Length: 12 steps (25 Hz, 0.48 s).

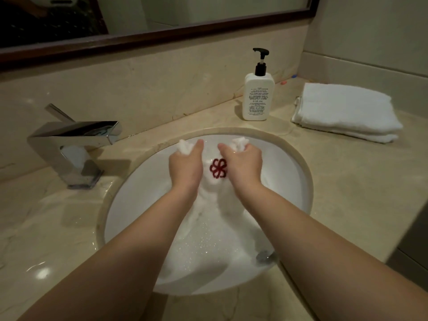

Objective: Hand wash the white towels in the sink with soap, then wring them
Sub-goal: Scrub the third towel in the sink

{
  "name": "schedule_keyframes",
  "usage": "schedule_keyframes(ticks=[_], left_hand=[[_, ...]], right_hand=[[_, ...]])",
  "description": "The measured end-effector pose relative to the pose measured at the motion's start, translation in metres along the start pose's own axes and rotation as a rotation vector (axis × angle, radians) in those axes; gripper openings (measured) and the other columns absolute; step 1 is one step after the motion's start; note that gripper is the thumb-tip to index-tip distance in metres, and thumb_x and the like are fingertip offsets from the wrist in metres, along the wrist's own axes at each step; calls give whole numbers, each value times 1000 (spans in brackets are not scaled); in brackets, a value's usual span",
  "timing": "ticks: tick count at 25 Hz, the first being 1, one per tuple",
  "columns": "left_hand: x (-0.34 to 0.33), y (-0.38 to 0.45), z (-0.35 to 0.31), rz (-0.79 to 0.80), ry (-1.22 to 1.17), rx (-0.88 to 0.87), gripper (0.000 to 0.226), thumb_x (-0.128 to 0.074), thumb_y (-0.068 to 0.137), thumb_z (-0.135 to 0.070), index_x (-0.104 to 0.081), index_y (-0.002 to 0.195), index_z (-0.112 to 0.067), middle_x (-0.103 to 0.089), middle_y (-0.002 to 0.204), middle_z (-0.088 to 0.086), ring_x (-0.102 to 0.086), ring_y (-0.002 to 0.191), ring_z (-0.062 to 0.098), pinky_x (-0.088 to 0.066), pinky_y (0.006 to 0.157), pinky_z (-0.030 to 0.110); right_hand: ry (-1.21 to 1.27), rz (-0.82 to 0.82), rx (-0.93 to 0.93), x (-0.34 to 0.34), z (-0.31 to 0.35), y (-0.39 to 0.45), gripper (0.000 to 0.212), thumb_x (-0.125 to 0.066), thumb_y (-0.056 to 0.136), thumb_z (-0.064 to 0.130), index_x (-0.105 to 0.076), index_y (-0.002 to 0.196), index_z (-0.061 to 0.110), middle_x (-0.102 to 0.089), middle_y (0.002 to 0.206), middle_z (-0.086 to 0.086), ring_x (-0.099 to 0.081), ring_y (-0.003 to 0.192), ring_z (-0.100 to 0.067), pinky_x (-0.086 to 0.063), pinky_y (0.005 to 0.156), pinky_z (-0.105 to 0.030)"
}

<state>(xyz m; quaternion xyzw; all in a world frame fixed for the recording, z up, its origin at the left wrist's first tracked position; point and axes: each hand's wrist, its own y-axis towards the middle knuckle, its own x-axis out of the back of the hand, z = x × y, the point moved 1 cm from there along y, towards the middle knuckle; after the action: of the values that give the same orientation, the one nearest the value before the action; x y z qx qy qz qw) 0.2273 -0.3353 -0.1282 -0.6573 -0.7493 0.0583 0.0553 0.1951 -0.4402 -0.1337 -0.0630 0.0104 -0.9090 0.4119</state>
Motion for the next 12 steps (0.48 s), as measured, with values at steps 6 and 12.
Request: schedule_keyframes(ticks=[6,12], left_hand=[[-16,-24,-4,196,-95,-14,36,-62,97,-47,-69,78,-17,-77,80,2,-75,76,16,-58,70,32],[-11,-11,2,135,-205,156,30,-57,103,-38,-67,87,-15,-76,78,3,-75,80,22,-56,68,30]], right_hand=[[-36,9,93,-12,13,-15,55,-55,98,50,-57,65,6,-65,66,-8,-65,69,-24,-51,66,-35],[-111,140,147,-22,11,-26,51,-51,101,46,-54,62,14,-67,74,-11,-65,78,-30,-49,69,-38]])
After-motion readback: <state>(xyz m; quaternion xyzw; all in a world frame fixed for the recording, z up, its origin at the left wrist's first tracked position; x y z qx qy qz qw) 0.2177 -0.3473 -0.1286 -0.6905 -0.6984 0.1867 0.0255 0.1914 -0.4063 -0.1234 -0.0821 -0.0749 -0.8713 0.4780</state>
